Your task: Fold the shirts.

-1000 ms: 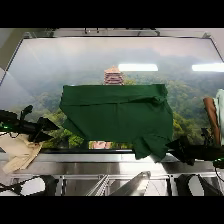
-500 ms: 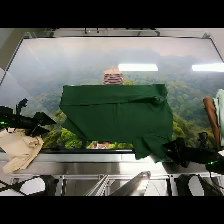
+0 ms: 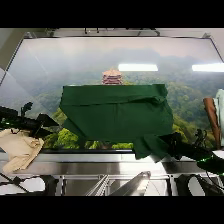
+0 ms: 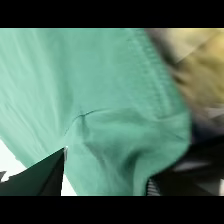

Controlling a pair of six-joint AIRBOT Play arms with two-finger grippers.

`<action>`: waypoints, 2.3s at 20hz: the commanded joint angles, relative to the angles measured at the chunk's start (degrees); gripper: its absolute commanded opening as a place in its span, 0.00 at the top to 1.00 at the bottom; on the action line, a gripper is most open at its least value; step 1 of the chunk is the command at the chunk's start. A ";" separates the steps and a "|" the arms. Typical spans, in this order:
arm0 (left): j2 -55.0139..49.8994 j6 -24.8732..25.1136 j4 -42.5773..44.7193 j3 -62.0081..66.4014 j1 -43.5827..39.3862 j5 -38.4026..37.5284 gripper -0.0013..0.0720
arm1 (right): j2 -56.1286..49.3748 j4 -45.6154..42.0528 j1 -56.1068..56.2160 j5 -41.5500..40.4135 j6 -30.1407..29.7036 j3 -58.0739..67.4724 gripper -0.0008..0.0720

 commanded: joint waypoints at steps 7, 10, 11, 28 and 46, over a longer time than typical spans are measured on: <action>-1.16 1.40 -1.38 -0.07 -0.02 -5.68 0.03 | -2.95 6.14 8.87 -5.44 -3.58 -0.31 0.97; -1.55 2.95 -6.21 -0.04 -1.42 -9.46 0.03 | -2.95 6.32 8.90 -5.38 -4.35 -0.31 0.96; -2.34 3.54 -6.95 -0.04 -2.60 -10.27 0.03 | -2.95 6.32 8.90 -5.38 -4.35 -0.31 0.96; -13.16 8.33 -8.15 6.19 -12.17 1.27 0.93 | -2.95 11.69 8.90 -3.87 -7.54 -0.31 0.96; -13.16 12.79 -8.66 6.19 -12.31 7.30 0.95 | -2.97 11.69 8.90 -3.87 -8.63 -0.31 0.97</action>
